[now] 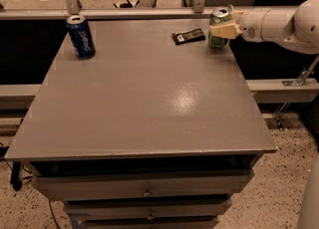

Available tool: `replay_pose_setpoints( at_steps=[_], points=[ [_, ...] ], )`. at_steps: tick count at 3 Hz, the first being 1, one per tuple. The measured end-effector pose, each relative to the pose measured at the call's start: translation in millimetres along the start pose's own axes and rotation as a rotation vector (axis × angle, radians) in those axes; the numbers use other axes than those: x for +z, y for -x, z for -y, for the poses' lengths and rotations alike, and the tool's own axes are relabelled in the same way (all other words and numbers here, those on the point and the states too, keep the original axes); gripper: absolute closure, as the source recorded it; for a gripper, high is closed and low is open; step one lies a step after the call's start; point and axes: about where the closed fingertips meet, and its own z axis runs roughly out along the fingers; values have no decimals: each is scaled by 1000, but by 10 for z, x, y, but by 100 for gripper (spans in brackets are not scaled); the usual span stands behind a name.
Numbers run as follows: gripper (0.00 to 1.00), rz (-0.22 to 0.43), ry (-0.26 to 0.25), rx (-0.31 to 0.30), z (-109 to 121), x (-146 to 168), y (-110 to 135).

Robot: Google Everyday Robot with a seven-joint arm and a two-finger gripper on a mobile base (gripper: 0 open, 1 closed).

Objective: Move green can near rxbar chocolate

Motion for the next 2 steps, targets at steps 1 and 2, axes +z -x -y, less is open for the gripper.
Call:
replay_pose_setpoints(
  at_steps=[1, 2],
  points=[
    [36, 1, -10, 16, 35, 9, -63],
    [12, 6, -10, 34, 32, 52, -116]
  ],
)
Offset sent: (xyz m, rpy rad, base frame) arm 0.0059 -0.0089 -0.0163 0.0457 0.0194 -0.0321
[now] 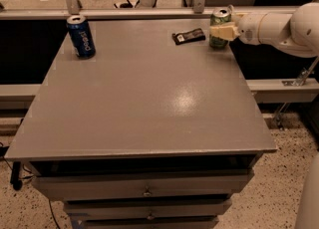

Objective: Move green can near rxbar chocolate

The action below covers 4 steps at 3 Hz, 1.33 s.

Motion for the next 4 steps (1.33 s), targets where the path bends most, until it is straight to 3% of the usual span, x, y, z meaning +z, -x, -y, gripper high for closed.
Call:
replay_pose_setpoints(
  at_steps=[1, 3, 4],
  points=[
    [0, 8, 6, 29, -41, 35, -78],
    [0, 18, 15, 86, -158, -50, -247],
    [0, 10, -31, 70, -156, -412, -291]
  ],
)
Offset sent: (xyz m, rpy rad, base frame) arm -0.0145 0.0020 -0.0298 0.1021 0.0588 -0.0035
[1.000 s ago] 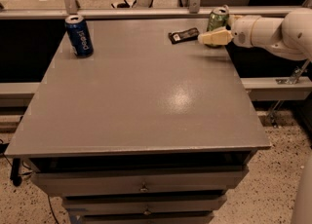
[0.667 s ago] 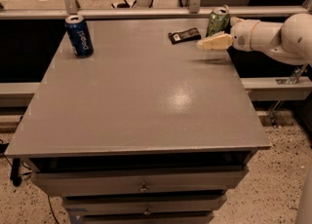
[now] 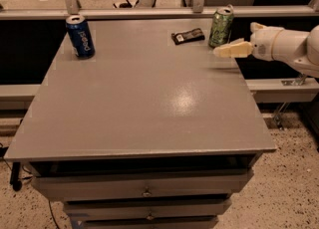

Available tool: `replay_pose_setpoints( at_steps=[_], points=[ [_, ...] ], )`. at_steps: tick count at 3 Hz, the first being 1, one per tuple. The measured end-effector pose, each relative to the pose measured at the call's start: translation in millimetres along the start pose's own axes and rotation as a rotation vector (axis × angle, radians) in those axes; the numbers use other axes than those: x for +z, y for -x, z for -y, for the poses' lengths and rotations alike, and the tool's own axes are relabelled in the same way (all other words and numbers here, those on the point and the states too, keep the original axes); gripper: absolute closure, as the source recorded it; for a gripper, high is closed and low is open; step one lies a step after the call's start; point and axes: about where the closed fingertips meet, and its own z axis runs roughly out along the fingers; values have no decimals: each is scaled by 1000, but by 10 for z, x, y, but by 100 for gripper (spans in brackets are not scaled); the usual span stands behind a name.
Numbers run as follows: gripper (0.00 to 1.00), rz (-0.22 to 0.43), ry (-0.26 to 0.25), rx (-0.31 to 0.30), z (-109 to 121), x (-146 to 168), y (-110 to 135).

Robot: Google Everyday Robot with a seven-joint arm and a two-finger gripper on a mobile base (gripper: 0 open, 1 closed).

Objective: Move green can near rxbar chocolate

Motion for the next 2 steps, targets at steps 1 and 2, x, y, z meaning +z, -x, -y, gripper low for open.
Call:
replay_pose_setpoints(
  at_steps=[1, 2],
  points=[
    [0, -5, -67, -49, 18, -529, 39],
    [0, -11, -83, -47, 60, -662, -2]
  ],
)
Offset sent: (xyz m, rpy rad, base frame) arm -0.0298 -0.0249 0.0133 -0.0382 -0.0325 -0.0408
